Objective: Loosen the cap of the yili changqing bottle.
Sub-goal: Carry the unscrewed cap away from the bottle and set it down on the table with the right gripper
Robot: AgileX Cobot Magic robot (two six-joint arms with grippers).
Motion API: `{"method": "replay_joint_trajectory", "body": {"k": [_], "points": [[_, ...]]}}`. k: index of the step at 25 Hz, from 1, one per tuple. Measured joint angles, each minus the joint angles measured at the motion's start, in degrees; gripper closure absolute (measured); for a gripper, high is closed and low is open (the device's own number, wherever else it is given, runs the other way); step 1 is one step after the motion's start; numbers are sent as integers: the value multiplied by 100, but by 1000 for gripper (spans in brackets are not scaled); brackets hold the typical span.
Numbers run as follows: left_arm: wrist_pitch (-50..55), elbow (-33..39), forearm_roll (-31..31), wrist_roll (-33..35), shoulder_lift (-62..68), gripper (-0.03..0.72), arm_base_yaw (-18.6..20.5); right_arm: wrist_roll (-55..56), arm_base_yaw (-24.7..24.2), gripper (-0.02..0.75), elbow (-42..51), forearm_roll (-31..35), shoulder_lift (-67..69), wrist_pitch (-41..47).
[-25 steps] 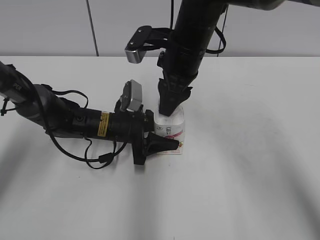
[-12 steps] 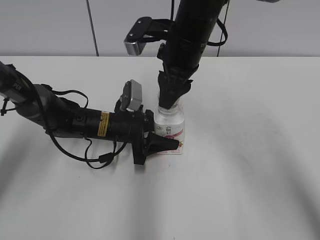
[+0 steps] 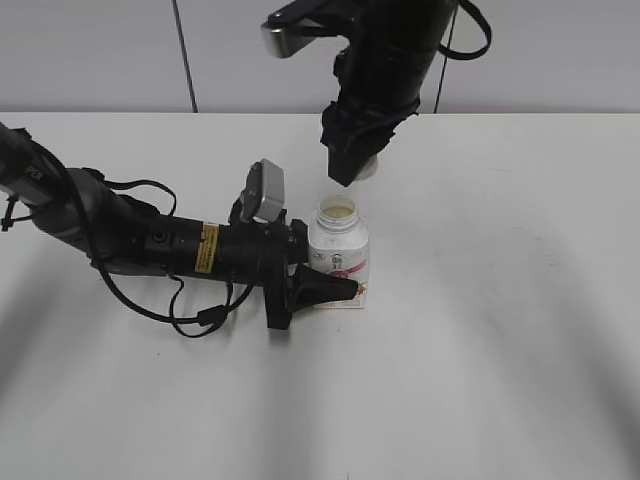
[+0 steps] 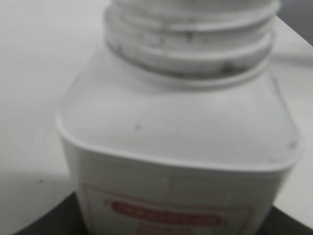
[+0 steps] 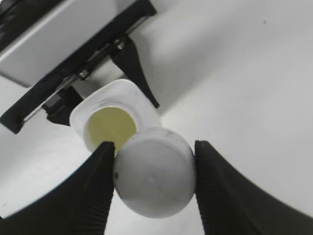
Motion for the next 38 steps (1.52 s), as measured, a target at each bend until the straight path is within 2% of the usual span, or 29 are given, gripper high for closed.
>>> {"method": "replay_joint_trajectory", "body": {"k": [6, 11, 14, 21, 28, 34, 38], "points": [[11, 0, 0, -58, 0, 312, 0, 1684, -5, 349, 0, -766, -6, 0], [23, 0, 0, -62, 0, 312, 0, 1953, -115, 349, 22, -777, -26, -2], [23, 0, 0, -80, 0, 312, 0, 1971, -263, 349, 343, -589, -175, -40], [40, 0, 0, -100, 0, 312, 0, 2064, -1054, 349, 1980, 77, -996, -1159], [40, -2, 7, -107, 0, 312, 0, 2396, -2113, 349, 3614, 143, -1571, -2206], [46, -6, 18, -119, 0, 312, 0, 2461, -2819, 349, 4463, 165, -1660, -3012], [51, -8, 22, -119, -5, 312, 0, 2466, -3001, 349, 4752, 165, -1536, -3400]]}}
